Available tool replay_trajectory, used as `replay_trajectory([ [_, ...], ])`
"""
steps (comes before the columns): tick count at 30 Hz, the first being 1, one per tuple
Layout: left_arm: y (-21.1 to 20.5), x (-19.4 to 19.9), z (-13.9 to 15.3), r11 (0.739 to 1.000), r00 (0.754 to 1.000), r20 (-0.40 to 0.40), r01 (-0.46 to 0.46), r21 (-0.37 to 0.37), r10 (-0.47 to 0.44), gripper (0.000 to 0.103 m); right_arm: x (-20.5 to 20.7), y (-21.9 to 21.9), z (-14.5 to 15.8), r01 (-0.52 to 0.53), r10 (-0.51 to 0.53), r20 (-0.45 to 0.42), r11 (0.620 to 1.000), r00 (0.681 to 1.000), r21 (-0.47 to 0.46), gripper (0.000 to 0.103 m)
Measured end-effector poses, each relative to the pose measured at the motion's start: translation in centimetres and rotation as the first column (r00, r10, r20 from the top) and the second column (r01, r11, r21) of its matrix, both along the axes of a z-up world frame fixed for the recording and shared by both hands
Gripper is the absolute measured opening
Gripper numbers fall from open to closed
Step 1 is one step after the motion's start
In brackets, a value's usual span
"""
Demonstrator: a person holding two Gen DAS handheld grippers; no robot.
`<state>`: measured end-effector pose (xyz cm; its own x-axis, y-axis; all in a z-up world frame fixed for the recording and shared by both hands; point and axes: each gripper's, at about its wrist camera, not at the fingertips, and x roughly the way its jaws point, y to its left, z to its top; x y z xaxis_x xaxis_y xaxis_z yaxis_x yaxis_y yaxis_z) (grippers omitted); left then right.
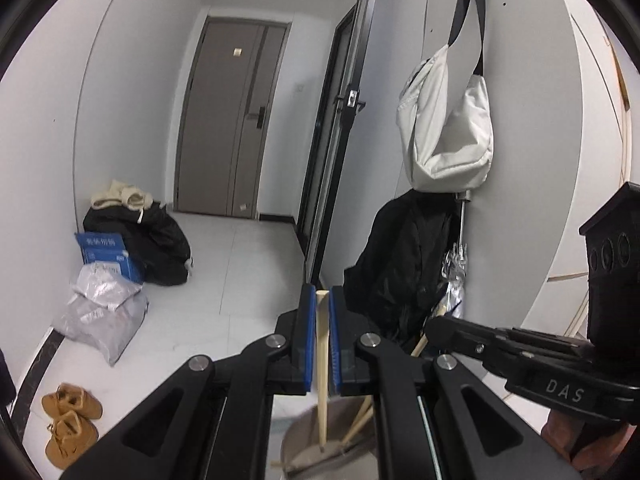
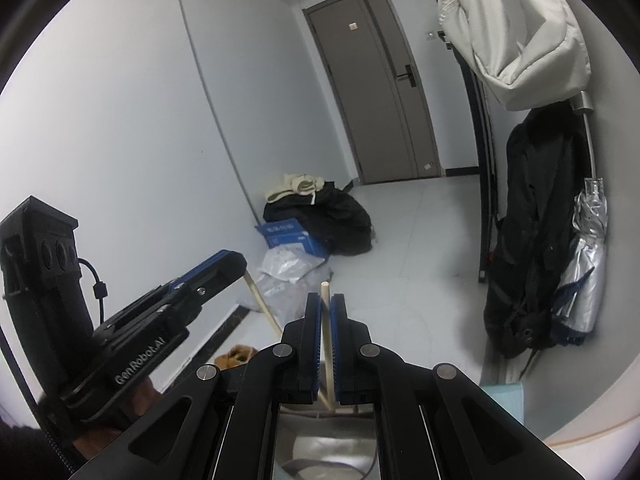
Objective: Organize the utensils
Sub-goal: 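Open both tools to release the chopsticks into the holder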
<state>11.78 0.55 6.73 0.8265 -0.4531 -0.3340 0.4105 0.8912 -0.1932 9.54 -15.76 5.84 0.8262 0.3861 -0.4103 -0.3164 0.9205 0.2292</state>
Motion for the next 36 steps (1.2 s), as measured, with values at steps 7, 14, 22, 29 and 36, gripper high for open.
replay_trajectory([
  [7, 0.2, -1.5, 0.4, 0.999, 0.999, -0.037, 0.034, 0.001, -0.034, 0.003, -0.6, 0.6, -0.3, -0.006, 0.006, -0.038, 1.000, 0.999, 0.005, 0.004],
  [14, 0.5, -1.9, -0.4, 0.995, 0.981, -0.163, 0.100, -0.016, -0.102, 0.003, -0.8, 1.1, -1.4, -0.053, 0.053, -0.094, 0.999, 0.994, 0.008, 0.007],
  [22, 1.0, -3.9, -0.5, 0.998, 0.972, -0.227, 0.056, -0.017, -0.058, 0.033, -3.3, 0.0, -3.1, -0.032, 0.034, -0.119, 0.999, 0.992, 0.021, 0.009],
  [29, 1.3, -6.1, -0.1, 1.000, 0.969, -0.248, -0.016, 0.007, 0.017, 0.067, -6.9, -2.0, -3.7, 0.018, -0.016, -0.089, 1.000, 0.996, 0.019, 0.032],
  [36, 1.7, -8.4, 0.1, 0.992, 0.962, -0.247, -0.125, -0.009, 0.119, 0.087, -10.2, -3.0, -5.4, 0.044, -0.048, -0.098, 0.998, 0.994, -0.040, 0.036],
])
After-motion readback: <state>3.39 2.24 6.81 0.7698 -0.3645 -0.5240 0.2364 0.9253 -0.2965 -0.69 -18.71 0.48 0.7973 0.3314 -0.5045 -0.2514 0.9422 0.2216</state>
